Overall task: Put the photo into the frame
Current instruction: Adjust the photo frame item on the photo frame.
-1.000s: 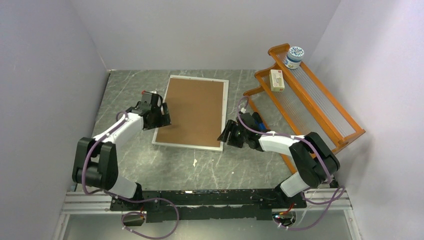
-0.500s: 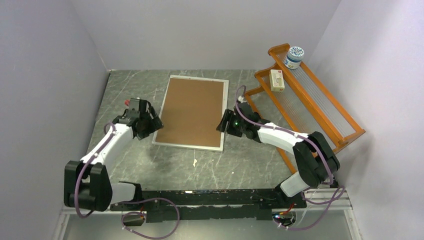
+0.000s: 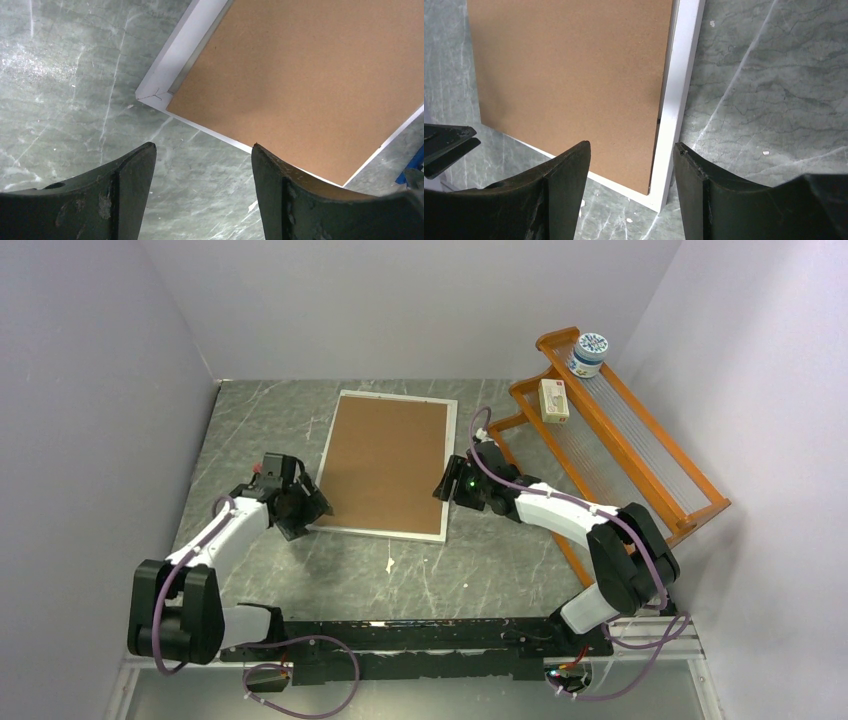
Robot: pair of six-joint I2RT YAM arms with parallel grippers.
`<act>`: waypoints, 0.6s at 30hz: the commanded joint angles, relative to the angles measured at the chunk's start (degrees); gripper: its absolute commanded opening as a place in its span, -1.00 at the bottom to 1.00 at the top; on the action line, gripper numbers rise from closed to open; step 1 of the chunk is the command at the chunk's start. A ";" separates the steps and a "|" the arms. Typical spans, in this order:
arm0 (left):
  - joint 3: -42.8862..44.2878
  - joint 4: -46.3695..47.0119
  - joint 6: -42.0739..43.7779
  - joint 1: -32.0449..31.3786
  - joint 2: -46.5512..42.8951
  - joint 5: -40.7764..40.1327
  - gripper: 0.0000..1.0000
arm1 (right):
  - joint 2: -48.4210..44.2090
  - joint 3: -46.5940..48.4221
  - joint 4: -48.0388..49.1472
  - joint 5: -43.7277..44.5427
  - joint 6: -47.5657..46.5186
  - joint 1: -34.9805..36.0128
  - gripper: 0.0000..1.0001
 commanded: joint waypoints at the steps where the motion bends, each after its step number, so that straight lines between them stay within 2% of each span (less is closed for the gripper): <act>1: -1.19 5.18 -1.33 0.27 0.55 -1.17 0.49 | -0.75 -0.82 0.16 1.09 0.36 0.02 0.30; 13: -1.80 11.87 -0.79 0.62 5.69 -1.29 0.48 | -1.26 -2.42 0.56 1.18 0.78 -0.43 0.29; 18: -2.38 15.52 -0.16 0.80 5.66 0.24 0.38 | -1.55 -2.96 0.69 1.18 0.83 -0.67 0.29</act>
